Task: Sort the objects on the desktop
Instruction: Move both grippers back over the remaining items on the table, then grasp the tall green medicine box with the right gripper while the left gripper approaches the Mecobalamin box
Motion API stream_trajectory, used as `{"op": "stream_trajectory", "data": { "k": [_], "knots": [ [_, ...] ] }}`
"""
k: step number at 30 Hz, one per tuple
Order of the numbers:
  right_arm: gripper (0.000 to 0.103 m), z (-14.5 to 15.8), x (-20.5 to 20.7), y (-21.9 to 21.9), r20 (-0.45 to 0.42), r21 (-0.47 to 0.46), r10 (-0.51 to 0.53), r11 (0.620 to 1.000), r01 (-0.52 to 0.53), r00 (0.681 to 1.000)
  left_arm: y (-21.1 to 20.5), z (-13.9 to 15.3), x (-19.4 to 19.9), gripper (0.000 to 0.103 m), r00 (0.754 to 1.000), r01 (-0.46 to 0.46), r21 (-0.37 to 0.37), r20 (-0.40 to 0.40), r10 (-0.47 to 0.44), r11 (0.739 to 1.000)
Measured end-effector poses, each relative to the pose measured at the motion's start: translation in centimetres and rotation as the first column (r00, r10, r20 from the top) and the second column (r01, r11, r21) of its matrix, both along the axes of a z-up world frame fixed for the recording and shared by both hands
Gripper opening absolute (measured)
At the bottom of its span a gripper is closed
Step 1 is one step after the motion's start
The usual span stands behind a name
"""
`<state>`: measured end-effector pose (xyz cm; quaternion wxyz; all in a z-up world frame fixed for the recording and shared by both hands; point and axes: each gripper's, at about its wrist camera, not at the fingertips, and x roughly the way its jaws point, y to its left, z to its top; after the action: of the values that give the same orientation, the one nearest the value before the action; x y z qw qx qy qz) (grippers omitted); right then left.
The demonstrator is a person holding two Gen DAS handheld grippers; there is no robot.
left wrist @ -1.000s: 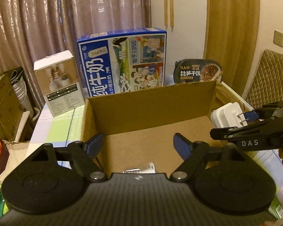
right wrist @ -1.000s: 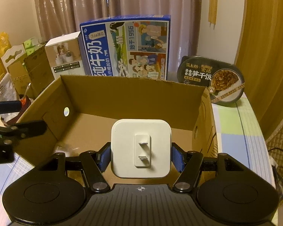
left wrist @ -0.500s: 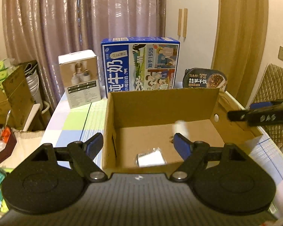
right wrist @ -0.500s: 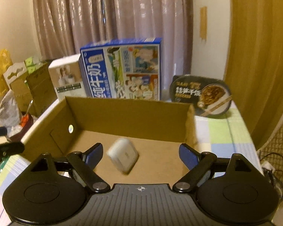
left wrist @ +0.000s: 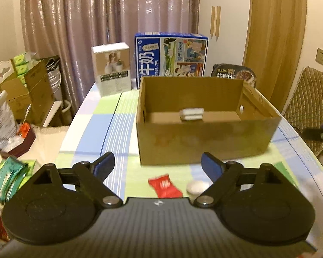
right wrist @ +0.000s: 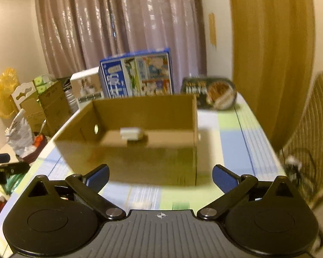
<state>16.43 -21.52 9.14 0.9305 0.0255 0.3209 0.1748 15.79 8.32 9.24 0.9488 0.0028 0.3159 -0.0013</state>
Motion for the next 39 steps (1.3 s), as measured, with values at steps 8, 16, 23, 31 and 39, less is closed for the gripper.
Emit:
{"op": "stream_trajectory", "data": {
  "k": [8, 16, 23, 31, 39],
  "knots": [
    [0.101, -2.7, -6.2, -2.2, -0.092, -0.003, -0.02, 1.0, 0.02, 0.996, -0.8, -1.0, -5.7, 0.087, 0.999, 0.013, -0.001, -0.036, -0.013, 1.0],
    [0.101, -3.7, -8.8, -3.4, -0.122, -0.02, -0.012, 1.0, 0.01, 0.992, -3.4, -2.8, -9.1, 0.089, 0.993, 0.078, -0.011, -0.083, -0.079, 0.997],
    [0.101, -3.9, -9.3, -4.4, -0.121, -0.029, -0.025, 0.999, 0.021, 0.992, -5.2, -4.1, -9.6, 0.089, 0.985, 0.129, -0.007, -0.118, -0.129, 0.992],
    [0.101, -4.6, -9.2, -4.7, -0.131, -0.037, -0.023, 0.999, 0.018, 0.991, -6.5, -5.3, -9.4, 0.091, 0.974, 0.175, 0.006, -0.147, -0.172, 0.985],
    [0.101, -5.5, -8.4, -4.6, -0.137, -0.057, -0.015, 0.998, 0.007, 0.99, -7.1, -6.7, -8.9, 0.091, 0.961, 0.212, 0.0, -0.183, -0.209, 0.977]
  ]
}}
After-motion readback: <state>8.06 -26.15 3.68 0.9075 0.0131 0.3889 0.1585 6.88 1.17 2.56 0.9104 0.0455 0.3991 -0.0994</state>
